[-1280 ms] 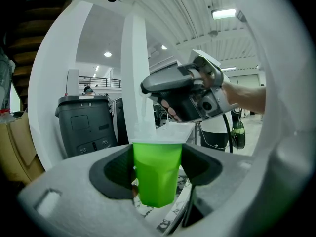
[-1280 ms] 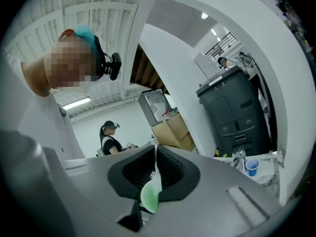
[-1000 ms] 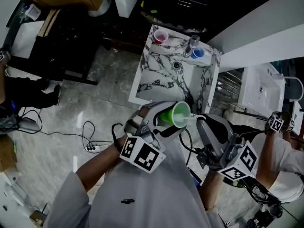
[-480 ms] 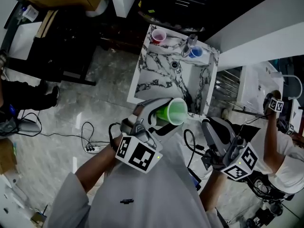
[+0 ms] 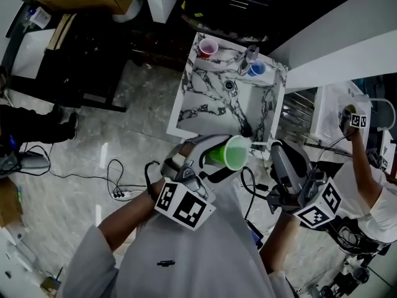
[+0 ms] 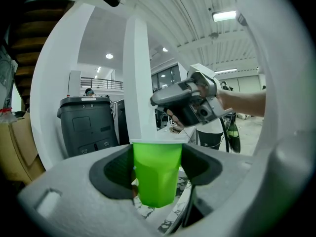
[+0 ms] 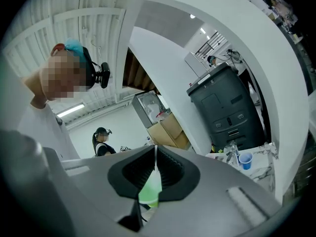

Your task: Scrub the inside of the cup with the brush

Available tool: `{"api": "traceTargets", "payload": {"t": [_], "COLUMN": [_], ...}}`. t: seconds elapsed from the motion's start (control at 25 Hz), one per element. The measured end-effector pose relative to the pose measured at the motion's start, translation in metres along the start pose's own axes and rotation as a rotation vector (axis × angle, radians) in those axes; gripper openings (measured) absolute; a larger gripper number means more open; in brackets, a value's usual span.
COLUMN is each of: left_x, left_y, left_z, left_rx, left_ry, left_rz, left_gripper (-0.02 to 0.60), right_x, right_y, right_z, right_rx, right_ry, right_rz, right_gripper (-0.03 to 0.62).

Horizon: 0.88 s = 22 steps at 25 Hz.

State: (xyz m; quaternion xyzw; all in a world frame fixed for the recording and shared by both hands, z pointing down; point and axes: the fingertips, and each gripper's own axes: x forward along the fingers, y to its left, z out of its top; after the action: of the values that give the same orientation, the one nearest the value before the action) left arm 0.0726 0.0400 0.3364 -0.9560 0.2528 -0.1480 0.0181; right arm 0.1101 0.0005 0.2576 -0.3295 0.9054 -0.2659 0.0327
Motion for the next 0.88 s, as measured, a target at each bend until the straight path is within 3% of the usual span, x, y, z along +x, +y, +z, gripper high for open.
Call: {"api": "traceTargets", "payload": {"t": [0.44, 0.72, 0.88], "left_x": [0.002, -0.001, -0.004], "left_y": [0.009, 0.017, 0.024], "left_z": [-0.004, -0.003, -0.004], "left_rx": [-0.013, -0.018, -0.023], "left_ry": [-0.001, -0.006, -0.009], "left_rz": [0.017, 0.035, 0.053], "left_gripper": [0.304, 0.304, 0.304], "right_x": [0.027, 0.026, 0.020], "right_y": [0.026, 0.037, 0.032], "right_z": [0.002, -0.015, -0.025], "right_rx": [0.001, -0.009, -0.029], "right_ry": [-0.001, 0.074, 0.126], "right_rz": [0.099, 0.142, 0.119], "right_gripper": [0.021, 0.021, 0.021]}}
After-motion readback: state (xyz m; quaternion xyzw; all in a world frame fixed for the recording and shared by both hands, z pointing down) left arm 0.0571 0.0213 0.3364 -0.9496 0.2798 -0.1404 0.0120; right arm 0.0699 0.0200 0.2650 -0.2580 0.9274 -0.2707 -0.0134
